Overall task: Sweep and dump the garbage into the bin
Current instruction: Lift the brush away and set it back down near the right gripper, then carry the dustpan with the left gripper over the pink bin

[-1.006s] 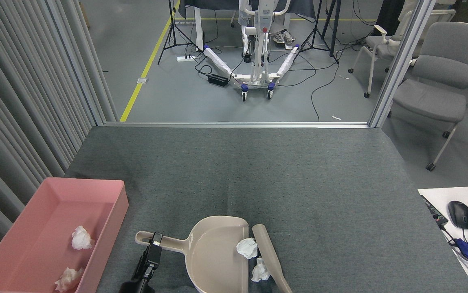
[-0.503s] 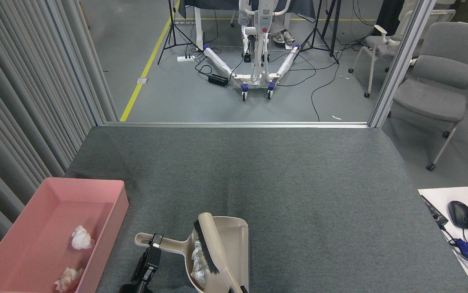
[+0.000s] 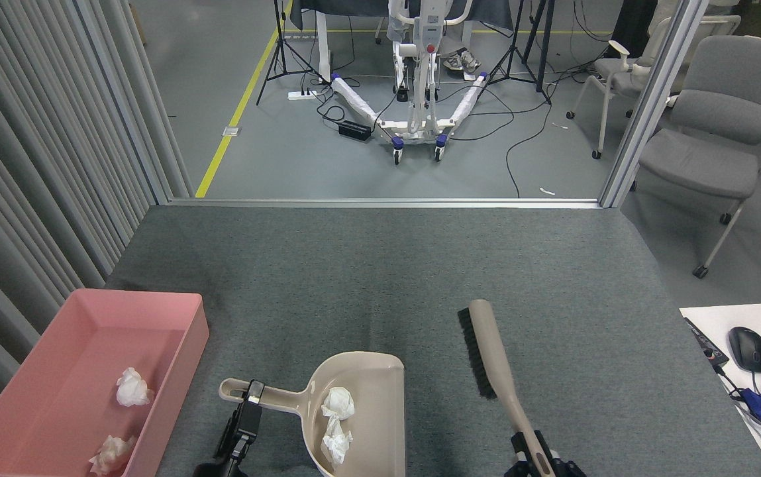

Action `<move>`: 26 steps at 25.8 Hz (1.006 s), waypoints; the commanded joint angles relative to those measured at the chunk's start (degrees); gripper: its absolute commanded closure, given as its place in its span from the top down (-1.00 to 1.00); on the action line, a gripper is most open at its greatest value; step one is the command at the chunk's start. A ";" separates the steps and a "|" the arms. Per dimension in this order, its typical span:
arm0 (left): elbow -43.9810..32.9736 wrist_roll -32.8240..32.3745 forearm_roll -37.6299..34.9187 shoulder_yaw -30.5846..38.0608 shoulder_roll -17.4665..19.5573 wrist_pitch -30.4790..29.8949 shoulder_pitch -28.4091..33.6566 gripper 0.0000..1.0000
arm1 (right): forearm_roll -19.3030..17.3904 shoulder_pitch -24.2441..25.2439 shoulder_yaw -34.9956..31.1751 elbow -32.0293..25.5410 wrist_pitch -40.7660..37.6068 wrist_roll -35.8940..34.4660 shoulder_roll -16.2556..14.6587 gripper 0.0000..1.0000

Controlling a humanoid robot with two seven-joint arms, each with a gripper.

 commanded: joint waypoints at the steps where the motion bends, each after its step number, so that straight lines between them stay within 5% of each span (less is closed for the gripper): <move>1: -1.03 -0.06 0.71 0.03 0.39 0.00 0.16 -0.95 | -1.18 0.89 -6.81 0.43 -0.14 0.01 -2.87 -1.00; 11: -6.12 -0.50 8.53 -0.15 3.64 3.16 0.69 -1.00 | -2.15 1.15 -10.32 7.28 -1.98 0.18 -6.04 -1.00; 26: -13.68 -0.58 25.32 -3.40 17.70 9.14 -1.69 -1.00 | -2.06 0.36 -9.45 10.89 -1.81 -0.08 -5.86 -1.00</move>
